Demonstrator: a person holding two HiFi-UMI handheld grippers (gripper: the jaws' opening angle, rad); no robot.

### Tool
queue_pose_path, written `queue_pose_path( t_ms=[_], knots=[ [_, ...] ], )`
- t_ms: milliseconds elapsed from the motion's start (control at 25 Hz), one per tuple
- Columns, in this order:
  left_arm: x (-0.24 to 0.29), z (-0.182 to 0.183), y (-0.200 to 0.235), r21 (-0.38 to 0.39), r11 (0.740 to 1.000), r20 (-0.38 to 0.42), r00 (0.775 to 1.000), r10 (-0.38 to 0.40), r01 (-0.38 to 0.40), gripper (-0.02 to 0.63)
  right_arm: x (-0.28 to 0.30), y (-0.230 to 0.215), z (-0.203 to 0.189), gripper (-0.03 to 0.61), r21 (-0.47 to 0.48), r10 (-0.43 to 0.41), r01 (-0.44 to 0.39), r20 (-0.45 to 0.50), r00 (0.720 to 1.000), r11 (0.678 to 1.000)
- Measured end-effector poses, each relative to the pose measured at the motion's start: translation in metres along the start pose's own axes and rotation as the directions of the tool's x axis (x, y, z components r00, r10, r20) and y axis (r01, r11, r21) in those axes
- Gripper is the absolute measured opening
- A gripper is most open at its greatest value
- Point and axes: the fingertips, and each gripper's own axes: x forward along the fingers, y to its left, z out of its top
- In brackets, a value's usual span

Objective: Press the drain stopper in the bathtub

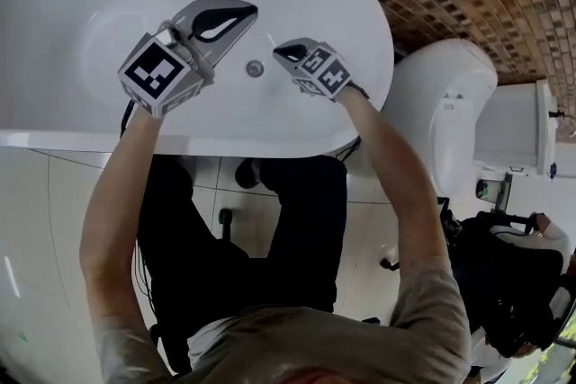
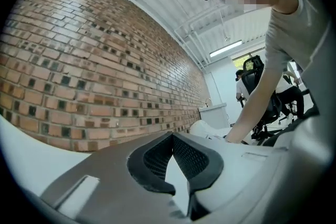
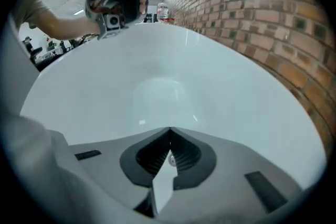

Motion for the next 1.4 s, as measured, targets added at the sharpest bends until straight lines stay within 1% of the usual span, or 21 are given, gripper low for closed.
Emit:
queue_pose_path(
  t_ms=[80,200,280,320,400,520,680,760,840,960,1080,1200,1240,1320,1400],
  knots=[
    [0.014,-0.02,0.02,-0.017,1.0,-0.026,1.0,0.005,-0.005,-0.005,0.033,-0.016,-0.019,0.0,0.017,0.025,-0.024,-0.067,0.997,1.0],
    [0.023,-0.048,0.038,-0.046,0.999,-0.057,0.998,0.015,-0.018,-0.004,0.076,-0.036,-0.051,0.0,0.036,0.04,-0.034,-0.164,0.986,0.999],
    [0.021,-0.059,0.043,-0.066,0.997,-0.077,0.996,0.039,-0.045,-0.003,0.1,-0.041,-0.069,0.0,0.061,0.053,-0.041,-0.21,0.976,0.997],
    [0.02,-0.059,0.043,-0.064,0.996,-0.085,0.995,0.052,-0.058,-0.003,0.111,-0.041,-0.077,0.0,0.06,0.063,-0.05,-0.232,0.971,0.997],
    [0.02,-0.053,0.041,-0.044,0.997,-0.086,0.995,0.06,-0.064,-0.003,0.134,-0.036,-0.094,0.0,0.027,0.086,-0.082,-0.283,0.955,0.996],
    [0.019,-0.048,0.04,-0.046,0.997,-0.073,0.995,0.063,-0.066,-0.003,0.163,-0.027,-0.122,0.0,-0.057,0.112,-0.141,-0.36,0.926,0.988],
    [0.021,-0.043,0.044,-0.053,0.996,-0.048,0.996,0.074,-0.077,-0.003,0.202,-0.021,-0.151,0.0,-0.159,0.132,-0.211,-0.401,0.906,0.964],
    [0.022,-0.043,0.044,-0.052,0.995,-0.055,0.996,0.077,-0.08,-0.003,0.217,-0.013,-0.16,0.0,-0.176,0.151,-0.243,-0.418,0.896,0.954],
    [0.023,-0.047,0.042,-0.048,0.995,-0.08,0.994,0.08,-0.084,-0.003,0.229,-0.005,-0.172,0.0,-0.186,0.157,-0.263,-0.446,0.881,0.947],
    [0.025,-0.053,0.041,-0.04,0.995,-0.093,0.992,0.086,-0.09,-0.003,0.245,-0.008,-0.191,0.0,-0.211,0.119,-0.249,-0.488,0.865,0.945],
    [0.025,-0.056,0.042,-0.03,0.995,-0.098,0.991,0.096,-0.099,-0.003,0.253,-0.012,-0.201,0.002,-0.175,0.099,-0.213,-0.5,0.861,0.961],
    [0.024,-0.055,0.043,-0.036,0.994,-0.107,0.989,0.103,-0.108,-0.003,0.255,-0.012,-0.199,0.003,-0.169,0.114,-0.214,-0.465,0.878,0.962],
    [0.024,-0.054,0.044,-0.036,0.993,-0.106,0.989,0.105,-0.109,-0.003,0.254,-0.012,-0.198,0.005,-0.182,0.113,-0.215,-0.448,0.887,0.959],
    [0.024,-0.053,0.044,-0.031,0.994,-0.1,0.989,0.105,-0.108,-0.003,0.255,-0.013,-0.196,0.005,-0.244,0.082,-0.201,-0.423,0.902,0.949],
    [0.024,-0.053,0.044,-0.027,0.994,-0.095,0.99,0.101,-0.104,-0.003,0.258,-0.012,-0.197,0.003,-0.315,0.039,-0.188,-0.423,0.905,0.93]
  ],
)
